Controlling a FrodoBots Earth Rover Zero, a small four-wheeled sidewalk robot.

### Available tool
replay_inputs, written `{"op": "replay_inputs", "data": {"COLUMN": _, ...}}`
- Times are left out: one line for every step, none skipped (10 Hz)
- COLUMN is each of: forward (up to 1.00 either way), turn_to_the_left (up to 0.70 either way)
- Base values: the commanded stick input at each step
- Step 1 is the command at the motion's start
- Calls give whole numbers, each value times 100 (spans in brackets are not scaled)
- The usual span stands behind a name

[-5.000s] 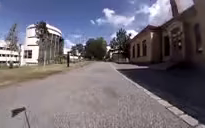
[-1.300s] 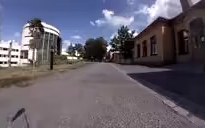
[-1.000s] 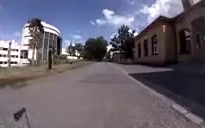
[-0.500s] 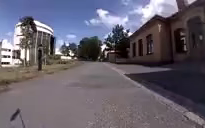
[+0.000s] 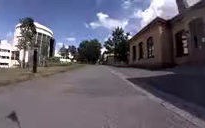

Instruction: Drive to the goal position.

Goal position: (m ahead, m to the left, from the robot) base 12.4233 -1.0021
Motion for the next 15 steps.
{"op": "replay_inputs", "data": {"forward": 85, "turn_to_the_left": 0}}
{"op": "replay_inputs", "data": {"forward": 85, "turn_to_the_left": 0}}
{"op": "replay_inputs", "data": {"forward": 85, "turn_to_the_left": 0}}
{"op": "replay_inputs", "data": {"forward": 85, "turn_to_the_left": 0}}
{"op": "replay_inputs", "data": {"forward": 85, "turn_to_the_left": 0}}
{"op": "replay_inputs", "data": {"forward": 85, "turn_to_the_left": 0}}
{"op": "replay_inputs", "data": {"forward": 85, "turn_to_the_left": 0}}
{"op": "replay_inputs", "data": {"forward": 85, "turn_to_the_left": 0}}
{"op": "replay_inputs", "data": {"forward": 85, "turn_to_the_left": 0}}
{"op": "replay_inputs", "data": {"forward": 85, "turn_to_the_left": 0}}
{"op": "replay_inputs", "data": {"forward": 85, "turn_to_the_left": 0}}
{"op": "replay_inputs", "data": {"forward": 85, "turn_to_the_left": 0}}
{"op": "replay_inputs", "data": {"forward": 85, "turn_to_the_left": 0}}
{"op": "replay_inputs", "data": {"forward": 85, "turn_to_the_left": 0}}
{"op": "replay_inputs", "data": {"forward": 85, "turn_to_the_left": 0}}
